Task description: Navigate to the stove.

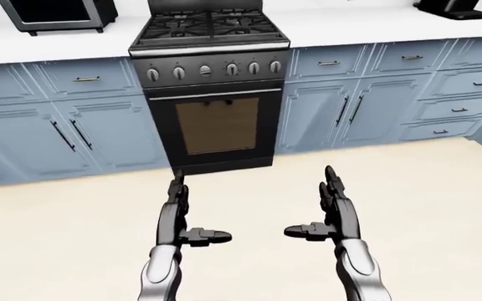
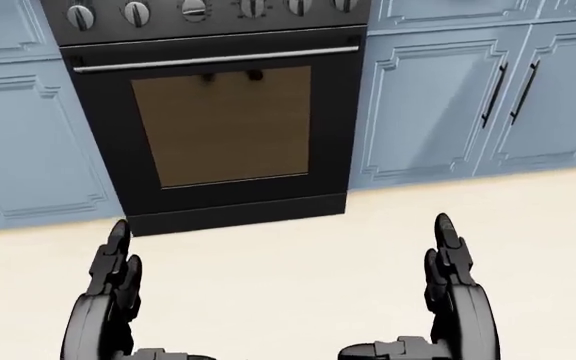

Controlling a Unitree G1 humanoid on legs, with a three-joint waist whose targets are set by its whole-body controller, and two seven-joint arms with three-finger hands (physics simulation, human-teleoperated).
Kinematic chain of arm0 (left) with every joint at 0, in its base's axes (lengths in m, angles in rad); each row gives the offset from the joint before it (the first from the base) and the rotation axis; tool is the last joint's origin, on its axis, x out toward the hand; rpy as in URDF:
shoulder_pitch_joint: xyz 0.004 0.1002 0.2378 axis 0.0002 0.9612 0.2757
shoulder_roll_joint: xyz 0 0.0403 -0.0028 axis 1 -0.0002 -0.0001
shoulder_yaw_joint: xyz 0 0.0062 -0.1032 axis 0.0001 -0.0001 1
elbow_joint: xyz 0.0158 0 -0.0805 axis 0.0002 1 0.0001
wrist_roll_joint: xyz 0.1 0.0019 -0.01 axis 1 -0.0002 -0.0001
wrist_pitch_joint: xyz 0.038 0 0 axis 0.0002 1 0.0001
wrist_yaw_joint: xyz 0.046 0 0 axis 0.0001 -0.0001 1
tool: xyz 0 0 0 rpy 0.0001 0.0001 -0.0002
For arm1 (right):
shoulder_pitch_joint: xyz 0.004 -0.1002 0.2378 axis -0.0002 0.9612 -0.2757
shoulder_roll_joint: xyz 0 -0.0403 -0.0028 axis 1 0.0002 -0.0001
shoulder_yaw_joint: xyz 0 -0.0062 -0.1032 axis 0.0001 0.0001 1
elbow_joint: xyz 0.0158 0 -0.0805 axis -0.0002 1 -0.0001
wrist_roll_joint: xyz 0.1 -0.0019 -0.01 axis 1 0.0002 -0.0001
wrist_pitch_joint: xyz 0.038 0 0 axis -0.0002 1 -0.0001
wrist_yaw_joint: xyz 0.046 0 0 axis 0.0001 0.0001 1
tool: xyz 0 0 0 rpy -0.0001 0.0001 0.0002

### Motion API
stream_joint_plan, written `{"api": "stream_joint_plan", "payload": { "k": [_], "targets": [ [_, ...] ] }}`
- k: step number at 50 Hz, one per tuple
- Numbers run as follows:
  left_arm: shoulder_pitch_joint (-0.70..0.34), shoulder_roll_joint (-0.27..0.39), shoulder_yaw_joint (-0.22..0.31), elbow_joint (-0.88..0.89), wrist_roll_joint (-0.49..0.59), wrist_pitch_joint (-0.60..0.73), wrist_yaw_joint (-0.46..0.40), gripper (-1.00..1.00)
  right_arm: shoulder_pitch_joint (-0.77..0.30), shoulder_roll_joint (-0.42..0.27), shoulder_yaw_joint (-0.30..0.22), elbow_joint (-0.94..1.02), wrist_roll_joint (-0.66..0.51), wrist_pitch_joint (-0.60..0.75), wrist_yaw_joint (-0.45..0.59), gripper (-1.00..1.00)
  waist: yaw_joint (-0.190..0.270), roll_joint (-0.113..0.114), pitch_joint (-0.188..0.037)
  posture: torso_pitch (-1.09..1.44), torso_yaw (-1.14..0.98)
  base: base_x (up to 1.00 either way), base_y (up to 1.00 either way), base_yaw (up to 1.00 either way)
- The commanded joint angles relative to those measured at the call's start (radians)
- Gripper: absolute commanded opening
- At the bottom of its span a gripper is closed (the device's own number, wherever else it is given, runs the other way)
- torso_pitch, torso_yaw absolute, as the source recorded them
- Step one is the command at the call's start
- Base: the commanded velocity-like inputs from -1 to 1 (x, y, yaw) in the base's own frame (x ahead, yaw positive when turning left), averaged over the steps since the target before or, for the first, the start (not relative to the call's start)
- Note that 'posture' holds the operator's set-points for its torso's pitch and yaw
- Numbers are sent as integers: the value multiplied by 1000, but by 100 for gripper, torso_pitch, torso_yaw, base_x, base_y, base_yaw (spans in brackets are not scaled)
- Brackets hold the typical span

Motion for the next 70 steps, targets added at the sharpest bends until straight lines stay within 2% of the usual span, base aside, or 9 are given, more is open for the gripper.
{"api": "stream_joint_plan", "payload": {
  "k": [1,7,20,33,43,47,48,60,70],
  "targets": [
    [-19,7,13,-47,-2,-36,7,100,-24,3,13,-46,1,-36,7,100,5,3,-13,0,0,7,0,0],
    [-19,7,13,-47,-2,-36,7,100,-28,2,12,-36,1,-42,8,100,4,113,-18,0,0,6,0,0],
    [-19,7,13,-47,-2,-36,7,100,-28,1,12,-33,0,-46,10,100,15,-73,-33,0,0,6,0,0],
    [-19,7,13,-47,-2,-36,7,100,-23,1,13,-41,-2,-45,13,100,1,101,-20,0,0,6,0,0],
    [-19,7,13,-47,-2,-36,7,100,-23,2,11,-44,2,-41,10,100,16,21,-14,0,0,6,0,0],
    [-19,7,13,-47,-2,-36,7,100,-26,2,10,-42,3,-40,8,100,12,-81,-35,0,0,6,0,0],
    [-19,7,13,-47,-2,-36,7,100,-27,2,9,-40,4,-40,8,100,2,-22,-21,0,0,7,0,0],
    [-19,7,13,-47,-2,-36,7,100,-24,2,13,-45,3,-42,13,100,2,110,-23,0,0,6,0,0],
    [-19,7,13,-47,-2,-36,7,100,-19,2,12,-52,-1,-58,7,100,6,11,-37,0,0,0,0,0]
  ]
}}
